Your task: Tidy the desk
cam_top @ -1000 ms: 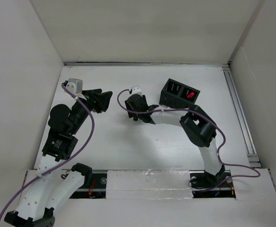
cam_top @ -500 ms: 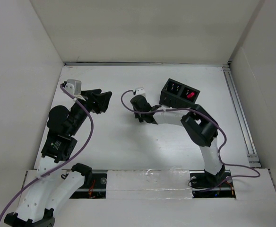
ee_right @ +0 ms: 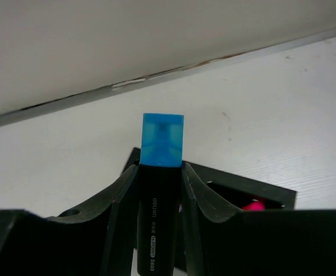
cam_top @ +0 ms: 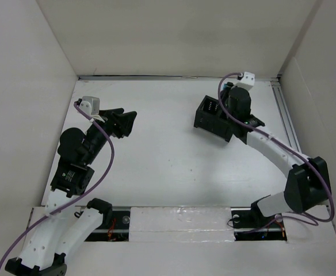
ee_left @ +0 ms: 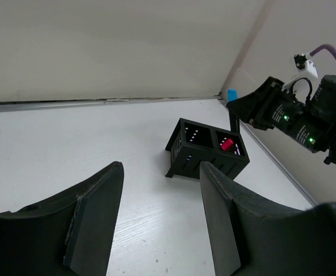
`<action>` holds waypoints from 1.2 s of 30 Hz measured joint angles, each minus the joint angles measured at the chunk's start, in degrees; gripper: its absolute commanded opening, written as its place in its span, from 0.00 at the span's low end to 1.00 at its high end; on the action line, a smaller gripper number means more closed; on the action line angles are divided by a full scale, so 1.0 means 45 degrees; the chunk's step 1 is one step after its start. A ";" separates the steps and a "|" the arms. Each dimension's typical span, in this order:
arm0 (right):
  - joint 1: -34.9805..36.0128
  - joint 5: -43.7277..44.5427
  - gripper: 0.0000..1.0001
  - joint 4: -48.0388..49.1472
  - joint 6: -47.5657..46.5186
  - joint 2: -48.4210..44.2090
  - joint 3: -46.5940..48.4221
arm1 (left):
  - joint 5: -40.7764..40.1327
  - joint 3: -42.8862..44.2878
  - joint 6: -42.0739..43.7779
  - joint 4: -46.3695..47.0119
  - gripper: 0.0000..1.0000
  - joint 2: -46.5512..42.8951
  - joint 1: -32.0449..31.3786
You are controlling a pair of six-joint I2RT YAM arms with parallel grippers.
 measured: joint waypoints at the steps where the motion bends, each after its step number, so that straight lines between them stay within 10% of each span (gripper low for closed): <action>1: -0.0364 0.0151 0.12 0.0117 -0.0005 0.0000 -0.0092 | 0.0000 0.0000 0.0000 0.0000 0.51 0.0010 0.0000; 14: -0.1574 0.1307 0.23 -0.0092 -0.0437 0.1447 -0.0525 | -0.0010 0.0000 0.0000 -0.0005 0.51 0.0053 0.0000; 21: -0.1229 0.1710 0.63 -0.0112 -0.0408 0.1559 -0.0525 | -0.0010 0.0000 0.0000 -0.0005 0.51 0.0058 0.0000; 36: 0.1277 0.1603 1.00 -0.0695 -0.0427 -0.1166 -0.1253 | -0.0126 0.0000 0.0005 -0.0005 0.79 0.0053 0.0000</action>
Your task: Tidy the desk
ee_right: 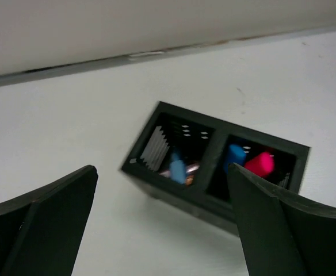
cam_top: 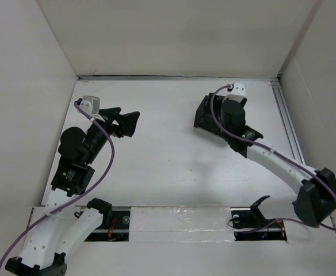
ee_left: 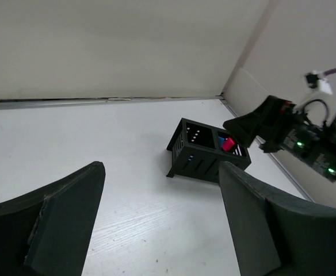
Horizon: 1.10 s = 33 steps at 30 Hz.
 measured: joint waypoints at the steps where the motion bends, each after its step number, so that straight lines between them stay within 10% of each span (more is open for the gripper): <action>1: 0.0476 -0.0024 1.00 0.0010 -0.0015 -0.0510 -0.0068 | -0.0029 0.0000 -0.0015 -0.0005 0.81 0.0000 0.0000; 3: 0.1593 -0.0180 1.00 0.0029 -0.0019 -0.1530 -0.0238 | -0.0083 0.0000 -0.0010 -0.0005 0.99 0.0000 0.0000; 13: 0.5323 -0.2875 1.00 -0.0466 -0.0986 -0.5663 -0.1977 | -0.0622 0.0000 -0.0117 -0.0010 0.99 -0.0389 0.0000; 33: 0.5833 -0.8233 1.00 -0.0714 -0.1860 -0.8446 -0.2705 | -0.3070 -0.0515 -0.0345 0.0102 0.99 -0.2055 0.0000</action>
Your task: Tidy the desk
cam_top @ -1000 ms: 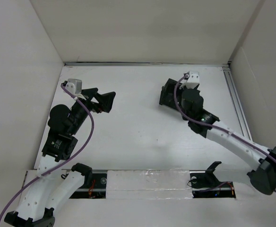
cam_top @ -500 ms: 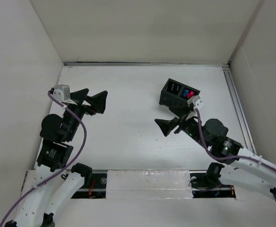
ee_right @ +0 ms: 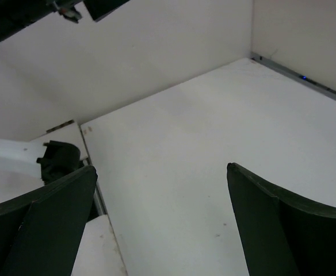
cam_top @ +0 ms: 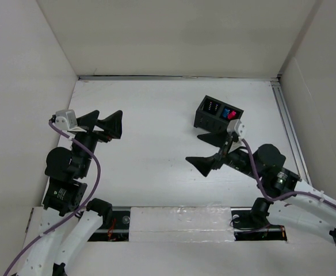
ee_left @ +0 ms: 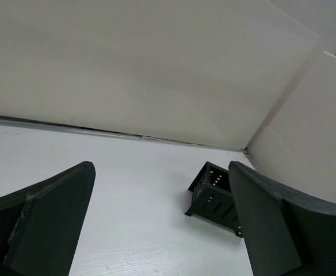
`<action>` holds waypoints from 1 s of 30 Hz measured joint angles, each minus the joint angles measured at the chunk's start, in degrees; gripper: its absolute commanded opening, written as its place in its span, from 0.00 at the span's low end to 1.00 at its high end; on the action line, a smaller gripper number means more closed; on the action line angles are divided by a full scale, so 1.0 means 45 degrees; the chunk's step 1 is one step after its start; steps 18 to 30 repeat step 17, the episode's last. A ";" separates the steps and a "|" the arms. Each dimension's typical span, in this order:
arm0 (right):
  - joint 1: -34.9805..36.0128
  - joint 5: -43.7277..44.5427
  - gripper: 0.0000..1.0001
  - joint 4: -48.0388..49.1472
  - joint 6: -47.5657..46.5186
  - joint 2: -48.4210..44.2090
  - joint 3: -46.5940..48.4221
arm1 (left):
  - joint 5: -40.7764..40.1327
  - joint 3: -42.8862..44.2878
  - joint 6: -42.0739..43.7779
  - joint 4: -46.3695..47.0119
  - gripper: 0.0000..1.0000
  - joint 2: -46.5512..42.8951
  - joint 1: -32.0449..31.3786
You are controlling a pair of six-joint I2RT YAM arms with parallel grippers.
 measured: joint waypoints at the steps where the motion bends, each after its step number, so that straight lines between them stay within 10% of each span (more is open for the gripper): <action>1: 0.0015 -0.0355 1.00 0.0151 0.0005 0.0287 0.0019 | -0.0024 -0.0005 0.0000 -0.0010 0.99 0.0010 0.0000; 30: 0.0165 -0.1991 1.00 0.0865 0.0160 0.3405 -0.0544 | -0.0015 -0.0112 -0.0015 0.0053 0.99 0.0141 0.0000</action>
